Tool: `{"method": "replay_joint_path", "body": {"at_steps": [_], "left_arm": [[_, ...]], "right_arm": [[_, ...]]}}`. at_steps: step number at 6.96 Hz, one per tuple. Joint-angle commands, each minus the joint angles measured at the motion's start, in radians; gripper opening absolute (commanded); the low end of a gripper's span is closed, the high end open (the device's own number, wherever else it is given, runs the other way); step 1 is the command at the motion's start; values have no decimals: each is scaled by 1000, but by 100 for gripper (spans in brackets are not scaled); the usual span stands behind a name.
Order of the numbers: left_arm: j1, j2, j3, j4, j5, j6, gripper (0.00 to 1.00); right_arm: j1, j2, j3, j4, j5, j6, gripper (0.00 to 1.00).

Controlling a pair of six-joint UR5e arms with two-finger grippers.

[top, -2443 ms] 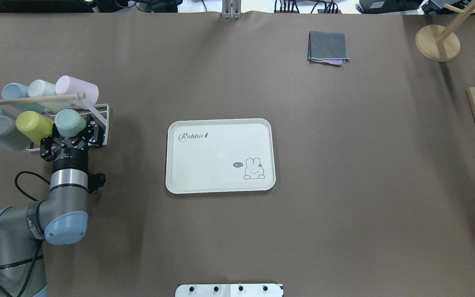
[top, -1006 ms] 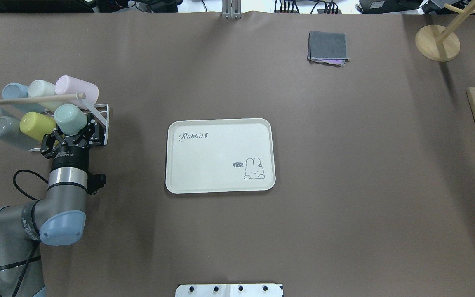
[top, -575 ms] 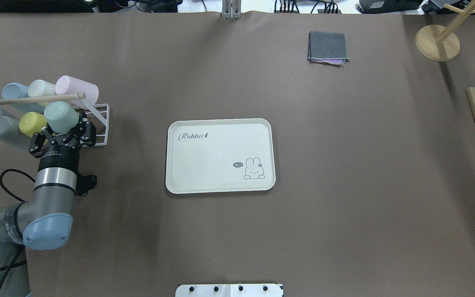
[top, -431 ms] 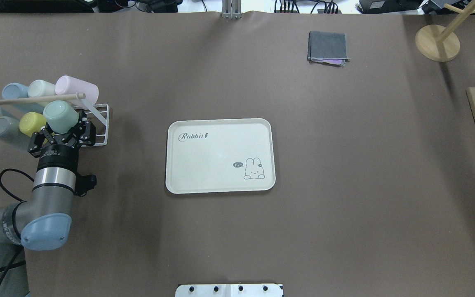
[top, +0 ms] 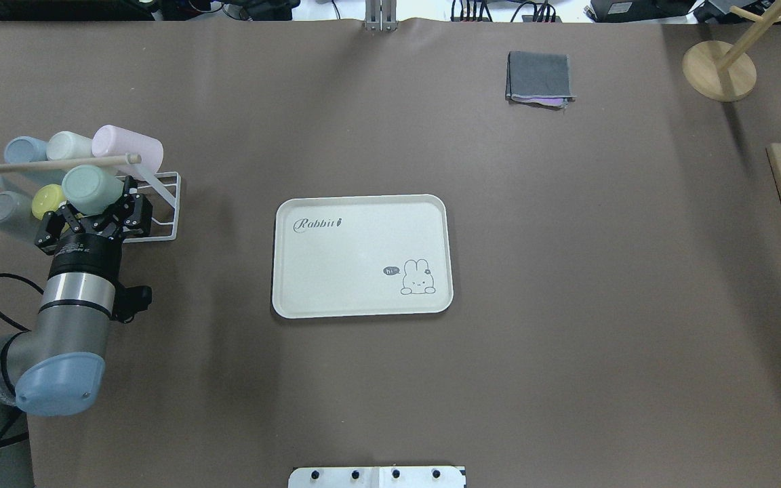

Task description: Pick up and place green cup on tray

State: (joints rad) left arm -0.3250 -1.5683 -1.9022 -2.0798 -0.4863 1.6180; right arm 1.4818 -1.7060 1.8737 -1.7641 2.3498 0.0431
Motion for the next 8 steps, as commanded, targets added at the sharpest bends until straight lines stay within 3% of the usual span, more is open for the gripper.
{"method": "replay_joint_path", "body": {"at_steps": [1, 3, 5, 8], "left_arm": [[-3, 8, -27, 0, 0, 25, 83], [-9, 8, -72, -3, -9, 23, 83], [-9, 4, -97, -125, -76, -19, 82], [-8, -28, -81, -134, -127, -390, 78]], "right_arm": [[0, 3, -4, 0, 0, -2, 100], [0, 5, -7, 0, 0, -2, 100], [0, 6, -7, 0, 0, 3, 100], [0, 5, -7, -2, -1, 11, 100]]}}
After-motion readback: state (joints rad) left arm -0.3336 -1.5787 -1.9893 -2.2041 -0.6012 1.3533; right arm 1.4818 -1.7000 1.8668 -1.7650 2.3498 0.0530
